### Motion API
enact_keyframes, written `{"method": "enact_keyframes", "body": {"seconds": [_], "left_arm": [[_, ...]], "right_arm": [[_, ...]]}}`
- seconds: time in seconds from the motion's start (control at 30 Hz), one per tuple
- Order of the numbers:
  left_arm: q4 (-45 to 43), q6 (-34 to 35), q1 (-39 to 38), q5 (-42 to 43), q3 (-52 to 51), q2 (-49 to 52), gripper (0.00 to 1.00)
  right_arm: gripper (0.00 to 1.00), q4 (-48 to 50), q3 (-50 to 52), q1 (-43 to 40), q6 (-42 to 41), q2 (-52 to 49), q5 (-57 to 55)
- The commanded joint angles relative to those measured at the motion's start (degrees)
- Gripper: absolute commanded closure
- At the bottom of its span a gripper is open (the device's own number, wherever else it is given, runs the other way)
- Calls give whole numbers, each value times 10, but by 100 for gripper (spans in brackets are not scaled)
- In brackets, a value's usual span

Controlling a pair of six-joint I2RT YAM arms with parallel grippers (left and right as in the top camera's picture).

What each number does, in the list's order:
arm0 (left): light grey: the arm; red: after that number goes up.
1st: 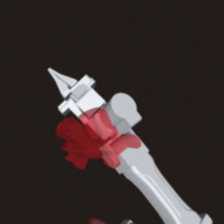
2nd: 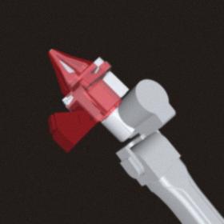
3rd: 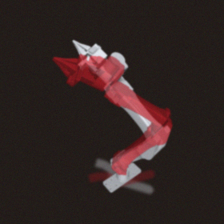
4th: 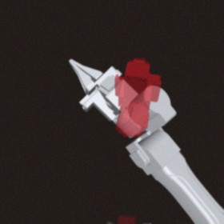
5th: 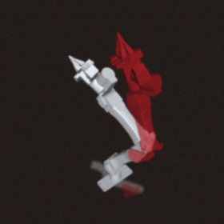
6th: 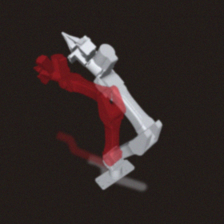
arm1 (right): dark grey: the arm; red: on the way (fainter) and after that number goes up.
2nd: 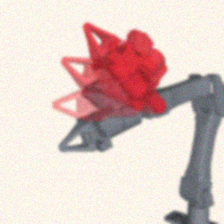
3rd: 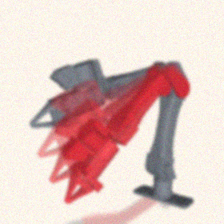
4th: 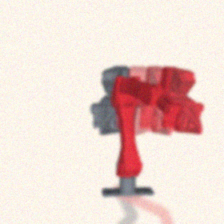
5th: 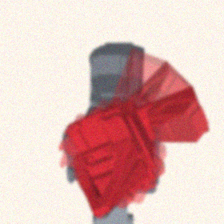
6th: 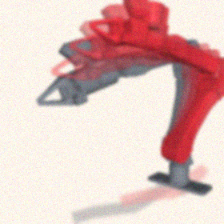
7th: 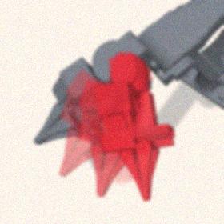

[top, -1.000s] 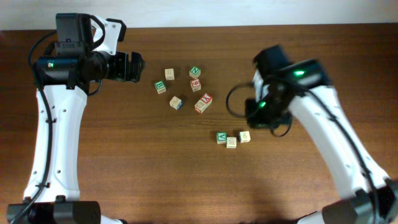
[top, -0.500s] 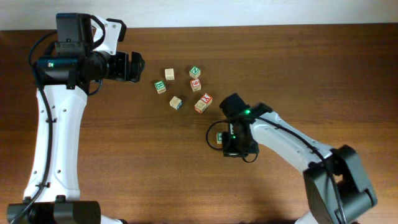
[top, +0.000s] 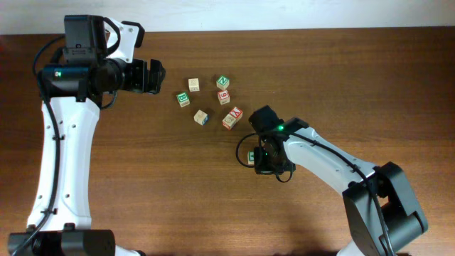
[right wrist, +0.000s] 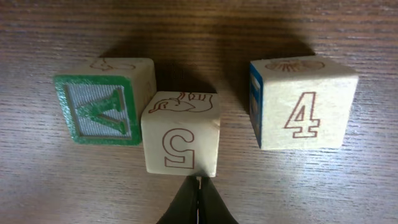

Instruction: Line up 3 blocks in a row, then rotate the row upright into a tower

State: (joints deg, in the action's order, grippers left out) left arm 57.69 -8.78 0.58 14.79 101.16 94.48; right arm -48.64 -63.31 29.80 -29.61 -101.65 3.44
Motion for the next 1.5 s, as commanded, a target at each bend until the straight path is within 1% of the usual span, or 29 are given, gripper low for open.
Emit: {"method": "enact_keyframes", "body": {"seconds": [0.0,0.37,0.73,0.77,0.83,0.93,1.0,1.07,1.13,1.2,1.23,1.33,1.47], "left_arm": [[0,-1,3,5,9,3,1],[0,0,3,5,9,3,1],[0,0,2,5,9,3,1],[0,-1,2,5,9,3,1],[0,0,2,5,9,3,1],[0,0,2,5,9,3,1],[0,-1,2,5,9,3,1],[0,-1,2,5,9,3,1],[0,0,2,5,9,3,1],[0,-1,2,5,9,3,1],[0,-1,2,5,9,3,1],[0,0,2,5,9,3,1],[0,0,2,5,9,3,1]], "right_arm": [[96,10,4,3,4,-3,-2],[96,28,4,1,9,-3,-12],[96,35,4,1,24,-3,-18],[96,31,2,1,35,-3,-15],[95,-10,-31,1,37,0,-15],[95,-84,-114,-4,43,15,-19],[96,-120,-150,-36,43,16,-23],[96,-123,-143,-73,45,14,-26],[95,-122,-127,-113,66,10,-24],[95,-110,-104,-148,106,8,-13],[95,-91,-85,-164,131,8,9],[96,-33,-33,-183,144,8,48],[95,29,13,-184,144,8,65]]}}
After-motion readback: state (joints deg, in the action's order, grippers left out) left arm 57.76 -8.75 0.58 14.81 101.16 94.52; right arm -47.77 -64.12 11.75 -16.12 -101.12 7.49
